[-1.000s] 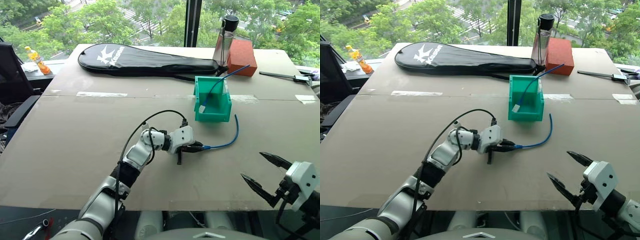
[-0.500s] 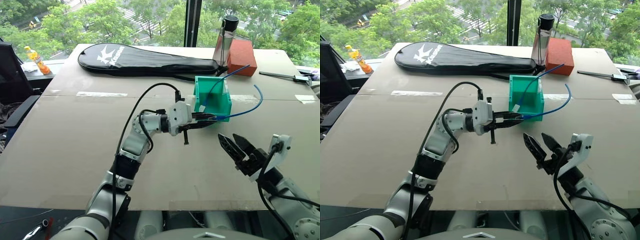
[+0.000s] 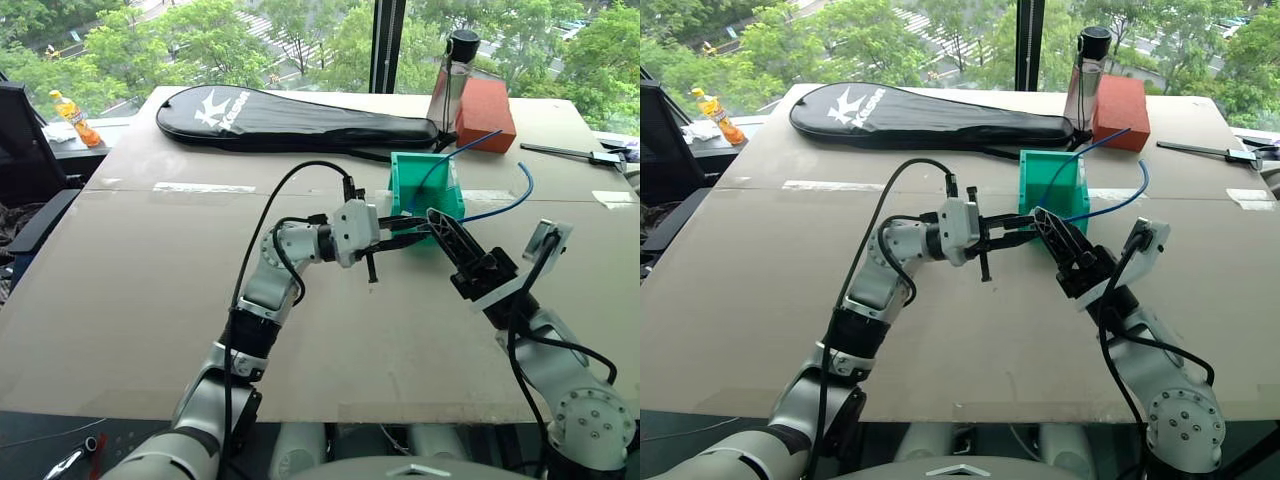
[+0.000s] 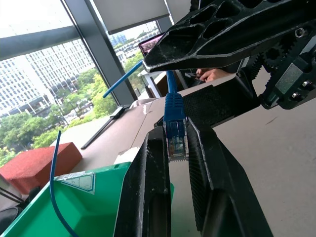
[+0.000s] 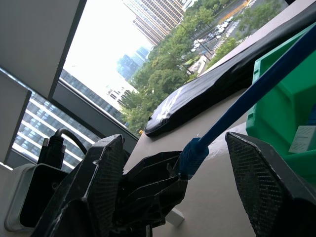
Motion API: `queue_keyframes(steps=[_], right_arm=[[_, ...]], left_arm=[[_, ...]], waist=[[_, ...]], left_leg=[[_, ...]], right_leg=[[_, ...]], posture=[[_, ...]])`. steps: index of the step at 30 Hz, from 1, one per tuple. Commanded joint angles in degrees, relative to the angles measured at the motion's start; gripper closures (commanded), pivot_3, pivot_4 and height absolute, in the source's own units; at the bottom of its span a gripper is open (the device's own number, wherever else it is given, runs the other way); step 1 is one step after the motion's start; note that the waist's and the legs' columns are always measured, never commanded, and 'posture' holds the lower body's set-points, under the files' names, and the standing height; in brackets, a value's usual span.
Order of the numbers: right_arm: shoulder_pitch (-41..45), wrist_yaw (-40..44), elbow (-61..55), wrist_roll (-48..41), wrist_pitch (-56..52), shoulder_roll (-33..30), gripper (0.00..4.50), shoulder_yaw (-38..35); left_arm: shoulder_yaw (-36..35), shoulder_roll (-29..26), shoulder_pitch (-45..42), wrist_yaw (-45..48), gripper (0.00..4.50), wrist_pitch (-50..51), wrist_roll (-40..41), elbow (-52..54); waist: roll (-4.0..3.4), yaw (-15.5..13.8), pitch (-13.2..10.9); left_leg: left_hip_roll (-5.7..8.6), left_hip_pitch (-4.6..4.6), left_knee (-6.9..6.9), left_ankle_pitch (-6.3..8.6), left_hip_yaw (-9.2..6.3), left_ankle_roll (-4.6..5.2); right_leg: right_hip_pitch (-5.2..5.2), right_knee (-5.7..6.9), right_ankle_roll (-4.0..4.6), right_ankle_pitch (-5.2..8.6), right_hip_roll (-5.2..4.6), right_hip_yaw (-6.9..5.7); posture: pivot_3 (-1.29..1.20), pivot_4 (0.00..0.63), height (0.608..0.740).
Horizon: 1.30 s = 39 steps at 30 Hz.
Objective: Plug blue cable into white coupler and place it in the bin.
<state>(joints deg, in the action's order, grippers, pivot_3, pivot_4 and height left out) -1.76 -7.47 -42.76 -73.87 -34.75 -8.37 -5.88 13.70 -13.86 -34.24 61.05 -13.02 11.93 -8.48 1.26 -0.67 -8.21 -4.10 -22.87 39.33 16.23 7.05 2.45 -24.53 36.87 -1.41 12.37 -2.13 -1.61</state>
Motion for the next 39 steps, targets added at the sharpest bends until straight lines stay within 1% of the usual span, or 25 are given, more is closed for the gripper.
queue_keyframes(steps=[1, 2, 3, 5, 6, 7, 11, 14, 16, 17, 18, 19, 20, 22, 24, 27, 31, 35, 39], right_arm=[[0.78, 0.08, -0.85, -1.56, 1.21, -0.81, 1.82, 0.51], [0.89, 0.10, -0.66, -1.55, 1.24, -1.07, 2.11, 0.69], [0.97, 0.06, -0.46, -1.65, 1.33, -1.17, 2.64, 0.83], [1.07, 0.00, -0.15, -1.83, 1.56, -1.33, 3.43, 0.98], [1.13, -0.01, -0.01, -1.91, 1.69, -1.43, 4.04, 1.04], [1.16, 0.00, 0.09, -1.99, 1.82, -1.55, 4.47, 1.11], [1.27, 0.57, 0.37, -2.24, 2.24, -2.17, 4.47, 1.52], [1.32, 0.95, 0.55, -2.34, 2.38, -2.60, 4.47, 1.69], [1.48, 1.43, 0.71, -2.25, 2.33, -2.99, 4.50, 1.84], [1.66, 1.77, 0.91, -2.15, 2.24, -3.29, 4.50, 1.86], [2.00, 2.36, 1.34, -2.05, 1.90, -3.95, 4.50, 1.73], [2.26, 2.89, 1.76, -1.99, 1.59, -4.52, 4.50, 1.56], [2.64, 3.45, 2.35, -2.12, 1.37, -5.17, 4.50, 1.28], [3.46, 4.61, 3.56, -2.51, 1.11, -6.51, 4.50, 0.83], [4.43, 5.98, 5.05, -2.66, 0.80, -7.85, 4.50, 0.52], [5.99, 7.79, 7.43, -2.62, 0.44, -8.94, 4.50, 0.69], [7.92, 9.93, 9.84, -2.50, -0.62, -9.38, 4.50, 1.50], [8.88, 11.67, 11.12, -1.83, -1.84, -9.40, 4.50, 2.45], [9.23, 12.41, 11.59, -1.36, -2.28, -9.28, 4.50, 2.71]], left_arm=[[-0.39, 0.07, 0.22, -0.60, 4.50, -1.24, 0.88, 2.57], [-0.37, 0.07, 0.28, -0.62, 4.50, -1.22, 0.91, 2.67], [-0.35, 0.06, 0.32, -0.63, 4.50, -1.24, 0.93, 2.77], [-0.29, 0.02, 0.44, -0.57, 4.50, -1.24, 1.01, 2.95], [-0.26, -0.01, 0.51, -0.52, 4.50, -1.24, 1.05, 3.04], [-0.25, -0.03, 0.56, -0.52, 4.50, -1.22, 1.09, 3.10], [-0.37, -0.40, 1.00, -0.33, 4.50, -0.79, 1.55, 3.35], [-0.89, -0.94, 1.66, -0.18, 4.50, 2.46, 3.53, 4.43], [-1.74, -1.55, 2.30, -0.68, 3.48, 6.49, 5.62, 6.20], [-2.36, -2.12, 2.91, -1.34, 3.09, 7.45, 5.87, 7.03], [-3.74, -3.24, 4.11, -2.53, 2.34, 9.25, 6.42, 8.33], [-4.97, -4.40, 5.40, -3.38, 2.34, 10.75, 6.86, 9.57], [-6.74, -5.75, 7.18, -4.64, 2.03, 12.93, 7.72, 11.21], [-10.34, -8.10, 10.72, -7.64, 1.18, 17.12, 9.33, 14.20], [-14.23, -10.16, 14.71, -11.24, 0.27, 19.74, 9.70, 16.26], [-20.03, -12.11, 20.79, -16.23, 0.27, 21.66, 9.55, 18.05], [-24.16, -13.23, 26.93, -19.91, 0.27, 22.55, 8.95, 18.50], [-24.51, -14.08, 30.05, -21.00, 0.27, 20.91, 6.68, 17.05], [-23.76, -14.24, 30.57, -20.70, 0.27, 20.45, 6.07, 15.81]], waist=[[0.00, 0.01, 0.00], [0.00, 0.01, 0.00], [0.00, 0.00, 0.00], [0.00, -0.02, 0.00], [0.00, -0.03, 0.00], [0.00, 0.00, 0.00], [0.00, 0.01, 0.00], [0.00, 0.02, 0.00], [0.00, 0.05, 0.00], [0.00, 0.06, 0.00], [0.00, 0.06, 0.00], [0.00, 0.23, 0.00], [-0.01, 0.66, 0.00], [-0.01, 1.39, 0.00], [-0.01, 1.51, 0.00], [-0.01, 1.47, 0.00], [-0.01, 1.12, 0.00], [0.00, 0.91, 0.00], [0.00, 0.97, 0.00]], left_leg=[[0.00, 0.00, 0.00, 0.00, 0.00, 0.00], [0.00, 0.00, 0.00, 0.00, 0.00, 0.00], [-0.01, 0.00, 0.00, 0.00, 0.01, 0.00], [-0.01, 0.00, 0.00, 0.00, 0.01, 0.00], [-0.01, 0.00, 0.00, 0.00, 0.01, 0.00], [-0.01, 0.00, 0.00, 0.00, 0.01, 0.00], [-0.01, 0.00, 0.00, 0.00, 0.01, 0.00], [-0.01, 0.00, 0.00, 0.00, 0.01, 0.00], [-0.02, 0.00, 0.00, 0.00, 0.01, 0.00], [-0.03, 0.00, 0.00, 0.00, 0.01, 0.00], [-0.03, 0.00, 0.00, 0.00, 0.01, 0.00], [-0.03, 0.00, 0.00, 0.00, 0.01, 0.00], [-0.03, 0.02, 0.00, 0.00, 0.02, 0.00], [-0.08, 0.04, -0.02, 0.00, 0.02, 0.00], [-0.11, 0.05, -0.05, 0.00, 0.01, -0.01], [-0.14, 0.07, -0.07, 0.00, 0.02, -0.01], [-0.15, 0.06, -0.07, 0.00, 0.03, -0.01], [-0.12, 0.04, -0.07, 0.00, 0.05, 0.00], [-0.12, 0.05, -0.07, 0.00, 0.05, 0.00]], right_leg=[[0.00, 0.00, 0.00, 0.00, 0.00, 0.00], [0.00, 0.00, 0.00, 0.00, 0.00, 0.00], [0.00, 0.00, 0.00, 0.00, 0.00, 0.00], [0.00, 0.00, 0.00, 0.00, 0.00, 0.01], [0.00, 0.00, 0.00, 0.00, 0.00, 0.01], [0.00, 0.00, 0.00, 0.00, 0.00, 0.01], [0.00, 0.00, 0.00, 0.00, 0.00, 0.01], [0.00, 0.00, 0.00, 0.00, 0.00, 0.01], [0.00, 0.00, 0.00, 0.00, 0.00, 0.00], [0.00, 0.00, 0.00, 0.00, 0.00, 0.01], [0.00, 0.00, 0.00, 0.00, 0.00, 0.01], [0.00, 0.00, 0.00, 0.00, 0.00, -0.01], [0.00, 0.00, 0.00, 0.00, 0.00, 0.02], [0.00, 0.00, 0.00, 0.00, 0.01, 0.06], [-0.01, 0.01, 0.00, 0.00, 0.02, 0.04], [-0.02, 0.02, 0.00, 0.00, 0.01, 0.04], [-0.02, 0.02, 0.00, 0.00, -0.05, 0.00], [-0.01, 0.02, 0.01, 0.01, -0.15, -0.02], [-0.01, 0.02, 0.01, 0.00, -0.15, -0.03]], posture=[[0.00, 0.150, 0.740], [0.00, 0.150, 0.740], [0.00, 0.150, 0.740], [0.00, 0.150, 0.740], [0.00, 0.150, 0.740], [0.00, 0.150, 0.740], [0.00, 0.150, 0.740], [0.00, 0.150, 0.740], [0.00, 0.150, 0.740], [0.00, 0.150, 0.740], [0.00, 0.150, 0.740], [0.00, 0.150, 0.740], [0.00, 0.150, 0.740], [0.00, 0.150, 0.740], [0.00, 0.150, 0.740], [0.00, 0.150, 0.740], [0.00, 0.150, 0.740], [0.00, 0.150, 0.740], [0.00, 0.150, 0.740]])
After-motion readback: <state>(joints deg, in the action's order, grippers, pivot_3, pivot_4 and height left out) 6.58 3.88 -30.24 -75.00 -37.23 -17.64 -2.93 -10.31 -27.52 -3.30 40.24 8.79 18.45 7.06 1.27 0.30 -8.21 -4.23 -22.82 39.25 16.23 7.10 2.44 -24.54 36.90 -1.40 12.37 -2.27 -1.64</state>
